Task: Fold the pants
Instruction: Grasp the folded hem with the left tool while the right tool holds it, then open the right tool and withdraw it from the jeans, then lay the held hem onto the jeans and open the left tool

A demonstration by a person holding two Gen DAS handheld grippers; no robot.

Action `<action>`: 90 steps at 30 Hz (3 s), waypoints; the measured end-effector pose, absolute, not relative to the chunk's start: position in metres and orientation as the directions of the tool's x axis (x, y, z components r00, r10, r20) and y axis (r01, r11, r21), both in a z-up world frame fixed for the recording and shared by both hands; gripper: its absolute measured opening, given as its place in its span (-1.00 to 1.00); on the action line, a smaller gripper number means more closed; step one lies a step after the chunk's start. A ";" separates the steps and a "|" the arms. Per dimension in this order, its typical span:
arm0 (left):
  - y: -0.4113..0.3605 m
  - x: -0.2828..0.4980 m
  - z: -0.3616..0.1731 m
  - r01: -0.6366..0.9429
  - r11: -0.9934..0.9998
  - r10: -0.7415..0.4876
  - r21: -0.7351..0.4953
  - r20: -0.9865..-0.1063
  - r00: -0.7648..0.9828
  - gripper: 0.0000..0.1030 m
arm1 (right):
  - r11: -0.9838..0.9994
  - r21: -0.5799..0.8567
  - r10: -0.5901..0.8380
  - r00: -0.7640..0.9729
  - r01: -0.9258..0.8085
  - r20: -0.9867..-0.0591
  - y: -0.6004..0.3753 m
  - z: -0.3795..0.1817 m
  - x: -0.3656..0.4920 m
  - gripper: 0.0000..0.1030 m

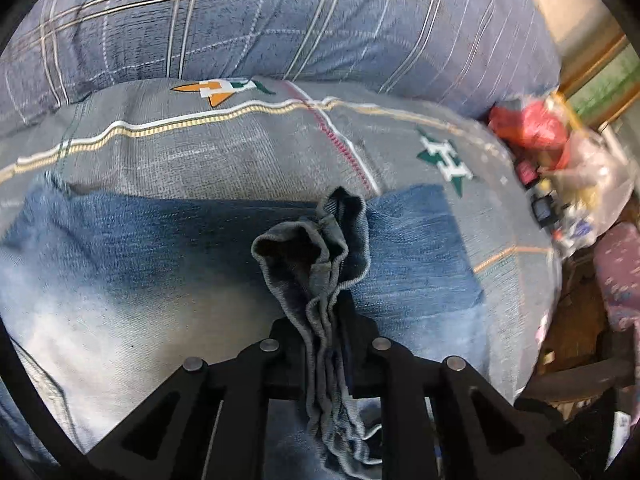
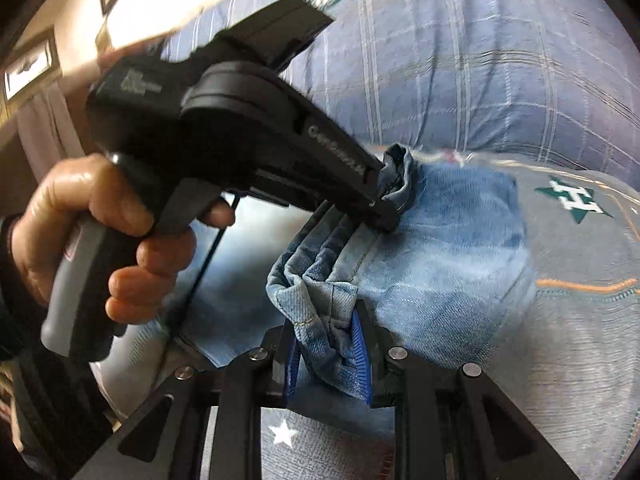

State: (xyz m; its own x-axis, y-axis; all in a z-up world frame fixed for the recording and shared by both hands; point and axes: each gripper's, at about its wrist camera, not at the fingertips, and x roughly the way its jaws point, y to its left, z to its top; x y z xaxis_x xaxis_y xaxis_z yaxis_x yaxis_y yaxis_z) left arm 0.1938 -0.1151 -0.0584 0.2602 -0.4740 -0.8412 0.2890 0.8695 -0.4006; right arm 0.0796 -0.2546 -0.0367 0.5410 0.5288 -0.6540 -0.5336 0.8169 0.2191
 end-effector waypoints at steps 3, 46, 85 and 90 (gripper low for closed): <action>-0.107 0.193 -0.056 0.285 0.860 -0.494 -0.423 -0.830 0.258 -0.61 | 0.813 0.181 0.517 0.546 -0.553 -0.659 -0.250 -0.040 0.080 -0.37; -0.086 0.198 -0.046 0.259 0.905 -0.413 -0.338 -0.846 0.337 -0.78 | 0.804 0.130 0.517 0.572 -0.581 -0.637 -0.263 -0.034 0.045 -0.99; -0.102 0.221 -0.040 0.257 0.917 -0.381 -0.305 -0.858 0.343 -0.34 | 0.830 0.019 0.432 0.622 -0.557 -0.652 -0.231 -0.051 0.094 0.66; -0.108 0.217 -0.036 0.277 0.923 -0.360 -0.267 -0.852 0.380 -0.56 | 0.851 0.060 0.428 0.622 -0.522 -0.656 -0.227 -0.070 0.122 -0.59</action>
State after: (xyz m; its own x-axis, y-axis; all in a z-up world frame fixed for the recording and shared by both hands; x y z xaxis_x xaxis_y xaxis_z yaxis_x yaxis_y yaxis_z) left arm 0.2167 -0.1078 -0.0362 0.3804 -0.3604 -0.8517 0.2766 0.9231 -0.2672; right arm 0.1222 -0.2265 -0.0696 0.6218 0.4275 -0.6562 -0.5219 0.8509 0.0599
